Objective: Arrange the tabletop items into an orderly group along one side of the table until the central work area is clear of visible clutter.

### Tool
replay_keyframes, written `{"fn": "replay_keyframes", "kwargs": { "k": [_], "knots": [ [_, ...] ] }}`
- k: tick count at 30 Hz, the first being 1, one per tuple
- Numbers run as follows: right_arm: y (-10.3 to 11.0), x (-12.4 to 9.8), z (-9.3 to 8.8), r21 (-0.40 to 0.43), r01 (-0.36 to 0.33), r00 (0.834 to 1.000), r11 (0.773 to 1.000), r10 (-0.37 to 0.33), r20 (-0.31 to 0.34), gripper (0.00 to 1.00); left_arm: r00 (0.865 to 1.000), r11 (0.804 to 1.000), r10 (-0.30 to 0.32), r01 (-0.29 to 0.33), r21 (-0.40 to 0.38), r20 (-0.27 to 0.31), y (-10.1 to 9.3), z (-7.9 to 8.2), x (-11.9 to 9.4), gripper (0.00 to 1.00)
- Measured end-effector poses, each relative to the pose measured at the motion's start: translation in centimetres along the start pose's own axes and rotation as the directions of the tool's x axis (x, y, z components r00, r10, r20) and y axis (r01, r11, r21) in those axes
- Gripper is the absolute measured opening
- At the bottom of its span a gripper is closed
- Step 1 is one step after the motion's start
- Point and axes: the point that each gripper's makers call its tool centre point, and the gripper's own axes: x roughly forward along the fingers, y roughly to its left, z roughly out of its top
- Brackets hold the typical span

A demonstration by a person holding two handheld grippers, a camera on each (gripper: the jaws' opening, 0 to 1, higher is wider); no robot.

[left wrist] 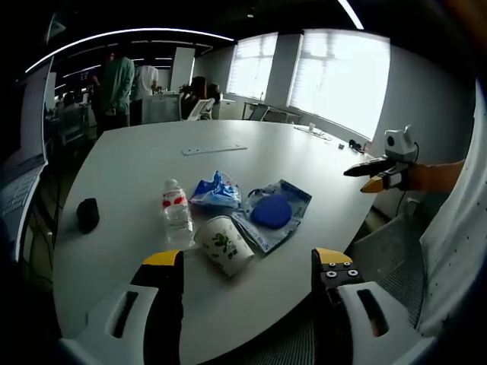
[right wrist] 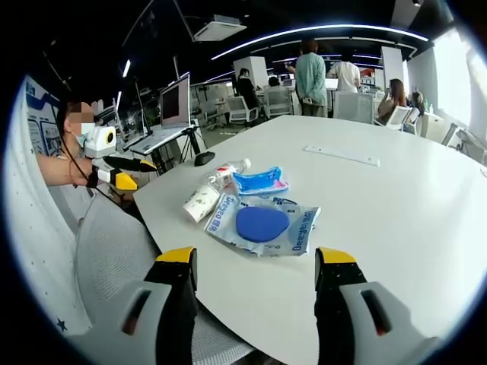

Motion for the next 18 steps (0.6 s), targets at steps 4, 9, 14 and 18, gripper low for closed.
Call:
{"fn": "replay_keyframes", "kwargs": {
  "k": [4, 9, 14, 18],
  "knots": [
    [-0.04, -0.02, -0.03, 0.000, 0.001, 1.000, 1.000, -0.001, -0.001, 0.61, 1.000, 1.000, 0.000, 0.000, 0.002, -0.001, -0.01, 0.00, 0.02, 0.68],
    [-0.08, -0.01, 0.07, -0.002, 0.002, 1.000, 1.000, -0.002, 0.002, 0.61, 1.000, 1.000, 0.000, 0.000, 0.003, 0.000, -0.02, 0.05, 0.05, 0.68],
    [-0.09, 0.03, 0.07, -0.002, 0.002, 1.000, 1.000, -0.002, 0.001, 0.61, 1.000, 1.000, 0.000, 0.000, 0.004, 0.001, 0.01, 0.14, 0.12, 0.68],
    [-0.14, 0.06, 0.10, -0.002, 0.002, 1.000, 1.000, -0.002, 0.001, 0.61, 1.000, 1.000, -0.001, 0.001, 0.007, 0.000, 0.04, 0.23, 0.19, 0.68]
  ]
}}
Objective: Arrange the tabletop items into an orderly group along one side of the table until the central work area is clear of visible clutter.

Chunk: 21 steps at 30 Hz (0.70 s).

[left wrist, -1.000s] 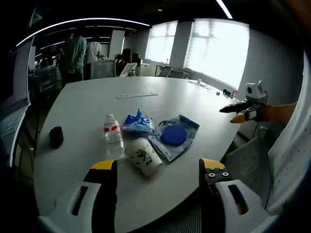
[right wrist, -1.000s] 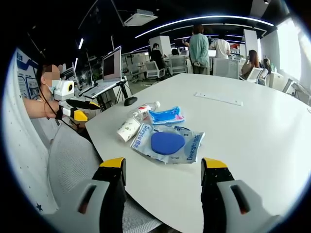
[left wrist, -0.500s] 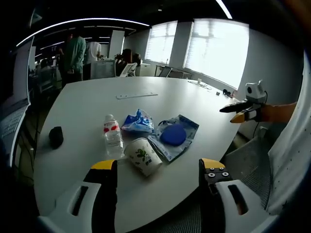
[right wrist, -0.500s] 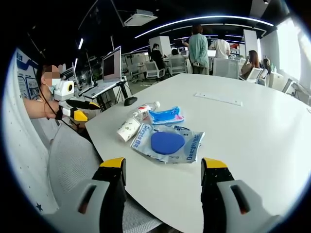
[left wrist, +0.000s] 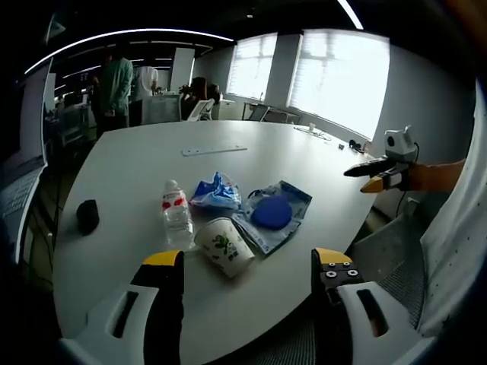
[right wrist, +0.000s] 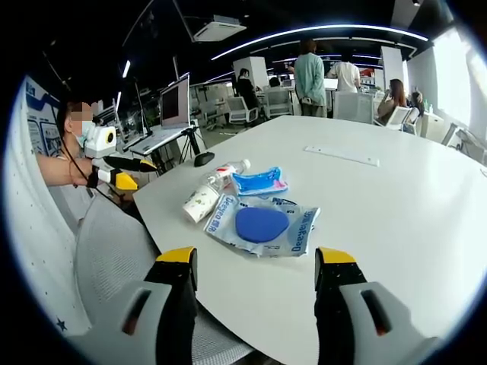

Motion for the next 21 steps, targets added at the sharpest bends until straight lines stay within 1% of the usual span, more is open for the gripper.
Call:
{"fn": "replay_keyframes", "kwargs": {
  "k": [8, 21],
  "knots": [
    [-0.2, 0.2, 0.3, -0.006, -0.002, 1.000, 1.000, 0.002, 0.001, 0.61, 1.000, 1.000, 0.000, 0.000, 0.004, 0.000, 0.1, 0.3, 0.1, 0.68],
    [-0.2, 0.9, 1.2, -0.018, -0.016, 1.000, 1.000, 0.016, 0.005, 0.61, 1.000, 1.000, -0.004, 0.004, 0.013, 0.005, 0.2, 0.9, 0.4, 0.67]
  ]
}}
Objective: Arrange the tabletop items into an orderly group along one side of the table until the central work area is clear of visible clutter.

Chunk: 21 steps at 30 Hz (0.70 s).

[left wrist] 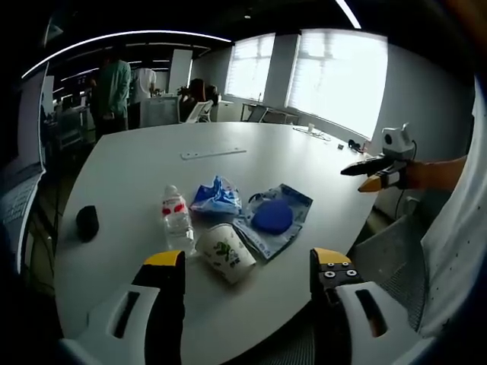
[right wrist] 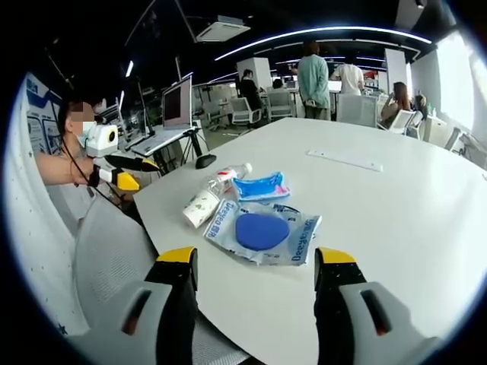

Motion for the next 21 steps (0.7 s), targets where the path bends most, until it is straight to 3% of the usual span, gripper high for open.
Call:
{"fn": "replay_keyframes", "kwargs": {
  "k": [21],
  "knots": [
    [-0.5, 2.1, 2.1, -0.027, -0.027, 1.000, 0.999, 0.027, 0.013, 0.60, 1.000, 1.000, -0.001, 0.001, 0.000, 0.014, 0.5, 1.3, 1.1, 0.64]
  ]
}}
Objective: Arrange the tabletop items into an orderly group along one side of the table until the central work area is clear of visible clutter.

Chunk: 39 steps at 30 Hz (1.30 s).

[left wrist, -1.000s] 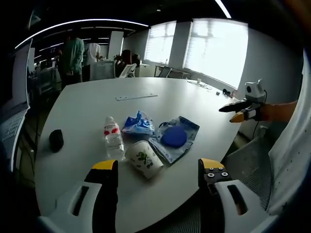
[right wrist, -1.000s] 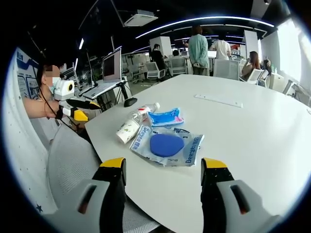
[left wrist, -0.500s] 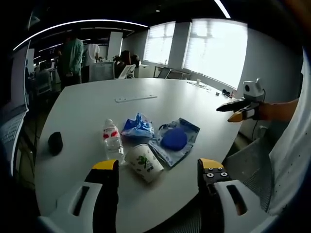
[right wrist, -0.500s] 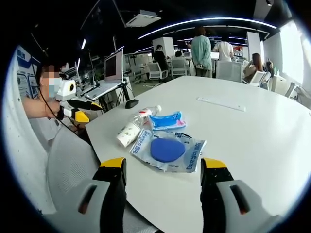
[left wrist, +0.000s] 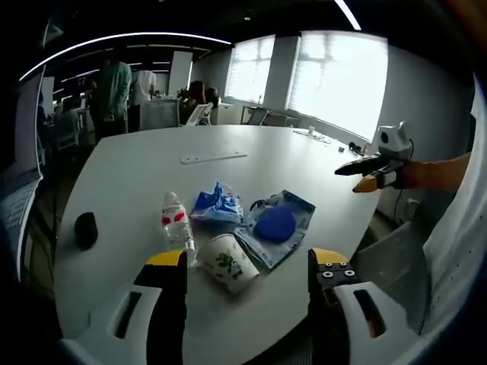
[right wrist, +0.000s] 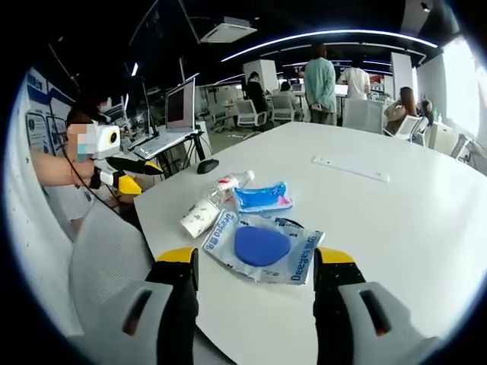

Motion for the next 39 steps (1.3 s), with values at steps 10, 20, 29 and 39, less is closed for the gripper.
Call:
{"fn": "replay_keyframes", "kwargs": {
  "k": [10, 20, 29, 39],
  "knots": [
    [-0.7, 1.0, 0.9, -0.012, -0.008, 1.000, 1.000, 0.008, 0.002, 0.59, 1.000, 1.000, 0.002, -0.002, -0.001, 0.007, 0.4, 0.8, 0.9, 0.62],
    [-1.3, 2.0, 1.8, -0.020, -0.015, 1.000, 1.000, 0.016, 0.006, 0.59, 1.000, 1.000, -0.005, 0.005, 0.003, 0.015, 0.6, 1.8, 2.2, 0.61],
    [-2.2, 3.0, 2.3, -0.022, -0.020, 1.000, 1.000, 0.020, 0.005, 0.58, 1.000, 1.000, -0.010, 0.010, 0.004, 0.018, 0.9, 2.6, 3.2, 0.60],
    [-2.7, 4.1, 2.9, -0.024, -0.029, 1.000, 0.999, 0.029, 0.005, 0.57, 1.000, 1.000, -0.012, 0.012, -0.002, 0.015, 1.3, 3.0, 4.4, 0.59]
  ]
}}
